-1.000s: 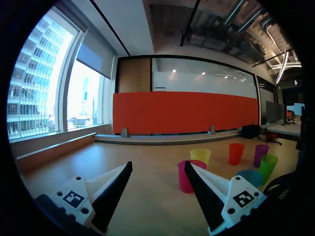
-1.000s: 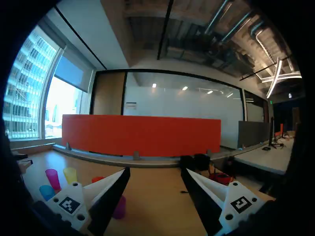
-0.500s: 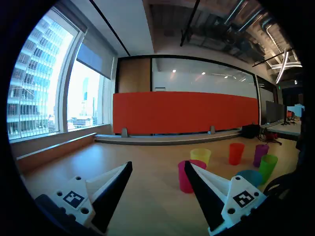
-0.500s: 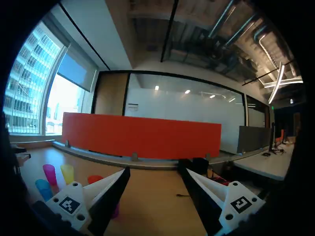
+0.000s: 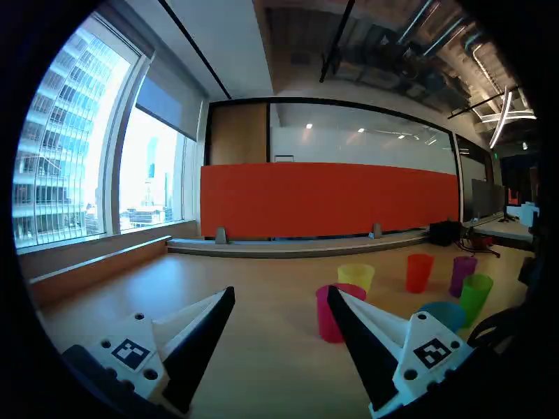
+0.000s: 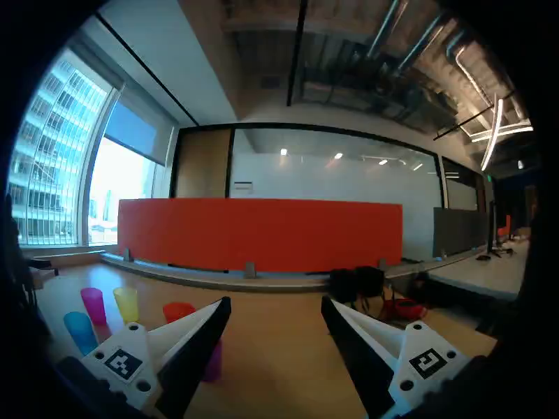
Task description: Pour water
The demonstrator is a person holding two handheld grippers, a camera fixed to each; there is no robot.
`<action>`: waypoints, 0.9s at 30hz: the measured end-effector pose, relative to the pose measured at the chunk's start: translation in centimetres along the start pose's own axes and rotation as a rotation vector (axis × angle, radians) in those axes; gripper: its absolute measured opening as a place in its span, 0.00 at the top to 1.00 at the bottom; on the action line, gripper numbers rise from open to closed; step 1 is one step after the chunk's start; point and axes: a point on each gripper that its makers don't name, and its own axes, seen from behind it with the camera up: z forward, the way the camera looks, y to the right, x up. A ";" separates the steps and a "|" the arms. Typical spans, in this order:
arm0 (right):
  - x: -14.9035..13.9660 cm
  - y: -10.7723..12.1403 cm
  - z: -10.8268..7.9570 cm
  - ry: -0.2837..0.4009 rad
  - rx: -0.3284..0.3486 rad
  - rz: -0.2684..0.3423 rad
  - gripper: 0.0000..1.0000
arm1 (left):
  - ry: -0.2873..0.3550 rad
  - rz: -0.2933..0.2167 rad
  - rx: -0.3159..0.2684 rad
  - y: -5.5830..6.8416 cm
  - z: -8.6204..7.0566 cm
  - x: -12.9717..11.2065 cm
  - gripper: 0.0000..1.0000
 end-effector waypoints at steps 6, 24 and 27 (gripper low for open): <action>-2.6 -0.5 0.2 -0.022 0.003 0.020 0.00 | 0.000 0.000 0.000 0.0 0.0 0.0 0.01; -4.8 -0.1 0.5 -0.032 0.005 0.031 0.00 | 0.000 0.000 0.000 0.0 0.0 0.0 0.01; -5.2 0.0 0.6 -0.042 0.003 0.037 0.00 | 0.000 0.000 0.000 0.0 0.0 0.0 0.01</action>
